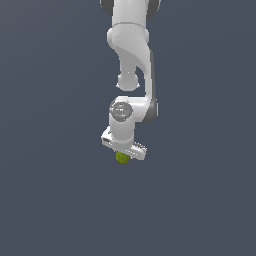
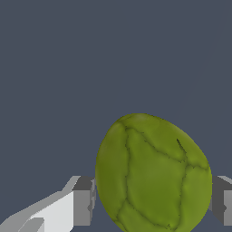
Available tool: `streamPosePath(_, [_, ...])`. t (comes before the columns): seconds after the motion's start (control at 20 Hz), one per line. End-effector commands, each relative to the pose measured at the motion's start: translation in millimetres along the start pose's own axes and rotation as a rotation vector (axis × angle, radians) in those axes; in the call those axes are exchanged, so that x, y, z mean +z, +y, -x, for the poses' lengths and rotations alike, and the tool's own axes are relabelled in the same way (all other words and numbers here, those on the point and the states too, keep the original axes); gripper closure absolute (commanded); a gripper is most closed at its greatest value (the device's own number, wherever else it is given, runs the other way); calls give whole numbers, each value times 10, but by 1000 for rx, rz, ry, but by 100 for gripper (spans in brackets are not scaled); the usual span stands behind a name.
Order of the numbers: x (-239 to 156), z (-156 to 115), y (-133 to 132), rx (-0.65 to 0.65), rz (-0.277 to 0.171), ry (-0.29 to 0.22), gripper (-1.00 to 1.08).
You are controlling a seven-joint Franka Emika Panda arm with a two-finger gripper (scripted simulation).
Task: Pick up the object and move it to a goal position.
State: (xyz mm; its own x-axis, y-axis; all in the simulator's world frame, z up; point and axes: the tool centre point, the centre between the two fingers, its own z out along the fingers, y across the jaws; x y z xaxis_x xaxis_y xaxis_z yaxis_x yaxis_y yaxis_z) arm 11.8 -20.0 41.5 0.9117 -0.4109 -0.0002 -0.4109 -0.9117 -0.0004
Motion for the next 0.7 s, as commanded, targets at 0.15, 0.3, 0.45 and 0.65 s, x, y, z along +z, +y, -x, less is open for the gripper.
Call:
streamPosePath(0.15, [-30,-9,12,0,0,0,108])
streamPosePath(0.3, [-123,-33,43,0,0,0,108])
streamPosePath(0.45, [-277,-74,95,0,0,0,108])
streamPosePath(0.65, [-566,-152,196,1,0,0,108])
